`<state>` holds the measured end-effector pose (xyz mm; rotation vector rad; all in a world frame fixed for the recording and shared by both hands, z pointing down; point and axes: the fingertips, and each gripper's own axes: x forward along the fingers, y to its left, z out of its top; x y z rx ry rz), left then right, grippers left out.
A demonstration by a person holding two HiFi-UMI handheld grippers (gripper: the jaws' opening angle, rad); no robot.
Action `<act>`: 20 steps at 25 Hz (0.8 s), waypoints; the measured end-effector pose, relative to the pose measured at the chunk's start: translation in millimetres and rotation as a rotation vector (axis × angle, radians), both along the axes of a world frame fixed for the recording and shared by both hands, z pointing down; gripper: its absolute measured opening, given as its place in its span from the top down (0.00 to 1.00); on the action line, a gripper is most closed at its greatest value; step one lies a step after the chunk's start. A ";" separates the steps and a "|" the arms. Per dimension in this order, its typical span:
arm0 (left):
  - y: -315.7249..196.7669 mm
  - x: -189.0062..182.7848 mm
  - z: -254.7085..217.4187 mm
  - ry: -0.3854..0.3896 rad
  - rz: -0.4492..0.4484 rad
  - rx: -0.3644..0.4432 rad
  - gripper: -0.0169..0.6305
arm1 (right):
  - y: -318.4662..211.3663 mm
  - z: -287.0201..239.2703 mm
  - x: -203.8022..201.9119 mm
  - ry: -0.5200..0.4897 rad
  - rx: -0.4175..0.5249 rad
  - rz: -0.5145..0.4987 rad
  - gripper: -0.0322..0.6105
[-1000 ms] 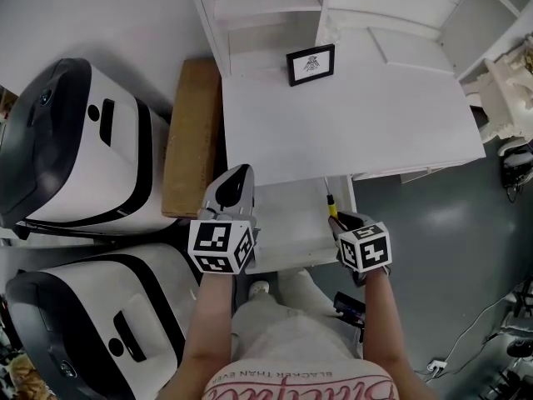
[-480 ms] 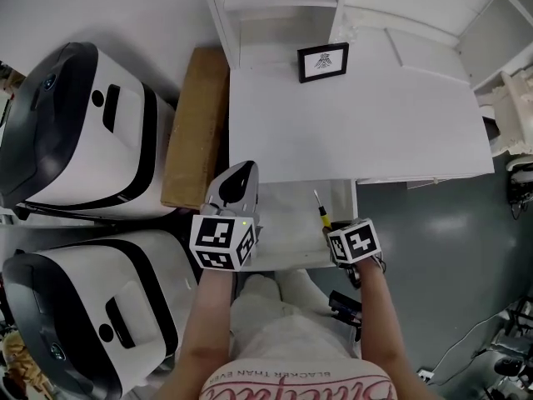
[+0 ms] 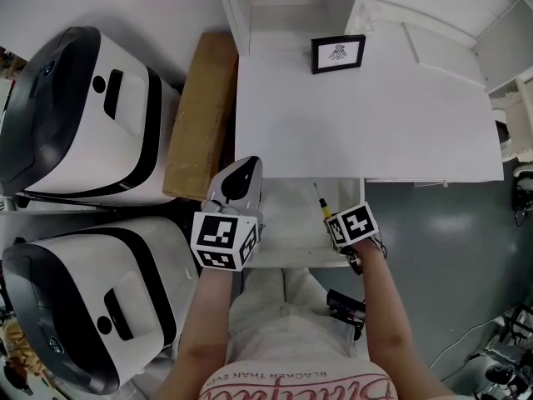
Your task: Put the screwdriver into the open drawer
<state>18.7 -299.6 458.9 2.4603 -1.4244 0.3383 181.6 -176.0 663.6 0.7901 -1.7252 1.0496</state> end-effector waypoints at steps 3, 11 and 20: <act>-4.5 0.9 1.1 -0.011 0.017 0.004 0.96 | -2.7 13.8 0.0 0.010 -0.028 -0.002 0.83; -20.4 1.1 5.5 -0.019 0.044 -0.003 0.96 | -7.1 52.5 -4.9 0.028 -0.106 0.035 0.83; -31.7 -6.7 12.5 -0.032 0.044 -0.010 0.96 | -7.7 92.2 -5.4 0.060 -0.166 0.084 0.83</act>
